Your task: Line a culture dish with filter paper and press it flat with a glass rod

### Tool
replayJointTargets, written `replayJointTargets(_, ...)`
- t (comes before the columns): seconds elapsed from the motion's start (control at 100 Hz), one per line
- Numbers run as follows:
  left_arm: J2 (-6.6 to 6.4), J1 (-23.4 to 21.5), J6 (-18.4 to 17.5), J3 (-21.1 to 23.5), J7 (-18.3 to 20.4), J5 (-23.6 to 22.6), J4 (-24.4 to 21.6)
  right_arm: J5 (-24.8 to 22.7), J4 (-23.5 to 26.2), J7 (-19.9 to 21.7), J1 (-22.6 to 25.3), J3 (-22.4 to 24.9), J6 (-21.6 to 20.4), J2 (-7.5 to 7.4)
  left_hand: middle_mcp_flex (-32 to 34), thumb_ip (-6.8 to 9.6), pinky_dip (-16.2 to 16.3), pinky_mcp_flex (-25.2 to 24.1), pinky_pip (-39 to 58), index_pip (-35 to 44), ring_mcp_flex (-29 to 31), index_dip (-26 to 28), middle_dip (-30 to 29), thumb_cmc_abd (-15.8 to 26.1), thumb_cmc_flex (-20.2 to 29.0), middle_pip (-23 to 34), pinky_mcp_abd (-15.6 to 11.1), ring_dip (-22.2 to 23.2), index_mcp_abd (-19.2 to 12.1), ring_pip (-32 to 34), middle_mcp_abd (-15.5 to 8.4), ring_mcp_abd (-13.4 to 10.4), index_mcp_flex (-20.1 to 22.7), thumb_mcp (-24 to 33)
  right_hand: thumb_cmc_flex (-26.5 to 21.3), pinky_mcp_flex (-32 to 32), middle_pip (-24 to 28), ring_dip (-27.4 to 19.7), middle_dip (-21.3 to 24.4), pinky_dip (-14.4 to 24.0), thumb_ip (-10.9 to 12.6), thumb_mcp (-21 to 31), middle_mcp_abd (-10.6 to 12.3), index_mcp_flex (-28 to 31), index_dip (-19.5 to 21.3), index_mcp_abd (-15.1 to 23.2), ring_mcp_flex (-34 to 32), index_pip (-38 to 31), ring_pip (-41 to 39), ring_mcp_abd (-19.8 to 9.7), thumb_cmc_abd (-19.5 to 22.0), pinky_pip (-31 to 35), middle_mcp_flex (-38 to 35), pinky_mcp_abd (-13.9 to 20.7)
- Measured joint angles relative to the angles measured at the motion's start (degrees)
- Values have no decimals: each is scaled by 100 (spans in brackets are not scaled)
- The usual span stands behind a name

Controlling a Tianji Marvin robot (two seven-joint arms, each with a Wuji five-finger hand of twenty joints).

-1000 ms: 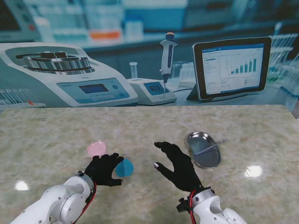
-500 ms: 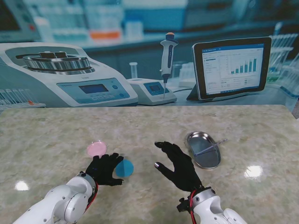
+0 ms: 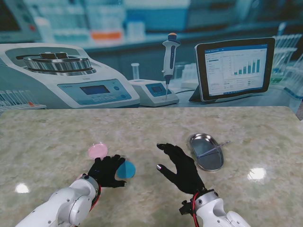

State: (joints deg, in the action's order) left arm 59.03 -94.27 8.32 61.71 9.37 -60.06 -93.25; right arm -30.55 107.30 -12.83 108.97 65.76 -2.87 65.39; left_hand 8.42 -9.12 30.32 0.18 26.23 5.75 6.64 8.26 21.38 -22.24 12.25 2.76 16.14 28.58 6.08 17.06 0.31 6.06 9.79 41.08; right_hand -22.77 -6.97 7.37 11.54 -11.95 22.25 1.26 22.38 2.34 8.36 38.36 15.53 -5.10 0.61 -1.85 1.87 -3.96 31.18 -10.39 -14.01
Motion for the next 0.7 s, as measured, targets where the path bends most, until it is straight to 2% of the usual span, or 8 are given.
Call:
replayJointTargets(0.22,0,111,159,-145,2,-13,47,0,0,1,0,-1,1,0,-1,0,1,-11,-26,59,-9,360,226,0,-6,8,0,111,62,0,1,-2,-22,-45,-11,0,0,0,0,0,12,0,0,0,1,0,0,0,0,0,0,0,0,0)
replayJointTargets(0.46,-3,239,255,-289,41,-93,107,0,0,0,-1,-2,2,1,-1,1,1,-55,-38,106,-14,453,291,0,-3,8,0,116,120,0,7,21,-22,-59,-12,0,0,0,0,0,35,0,0,0,1,0,0,0,0,0,0,0,0,0)
replayJointTargets(0.59,-2,280,262,-331,20,-103,152,0,0,-10,0,-1,3,1,-1,3,9,-55,-77,154,-89,473,384,89,500,8,1,116,121,0,7,22,-23,-722,-12,0,0,0,0,0,35,0,0,0,1,0,0,0,0,0,0,0,0,0)
replayJointTargets(0.61,-2,285,260,-334,14,-103,159,0,0,-11,0,-1,3,1,-1,-45,41,-55,-77,156,-90,504,425,141,574,8,1,116,121,-1,7,22,-24,-774,-12,0,0,0,0,0,35,0,0,0,1,0,0,0,0,0,0,0,0,0)
replayJointTargets(0.7,-1,304,242,-347,-15,-94,185,0,0,-13,1,-1,3,2,-1,-65,60,-55,-78,231,-89,517,515,261,794,12,3,116,121,-1,7,30,-29,-1196,-12,0,0,0,0,0,35,0,0,0,2,0,0,0,0,0,0,0,0,0)
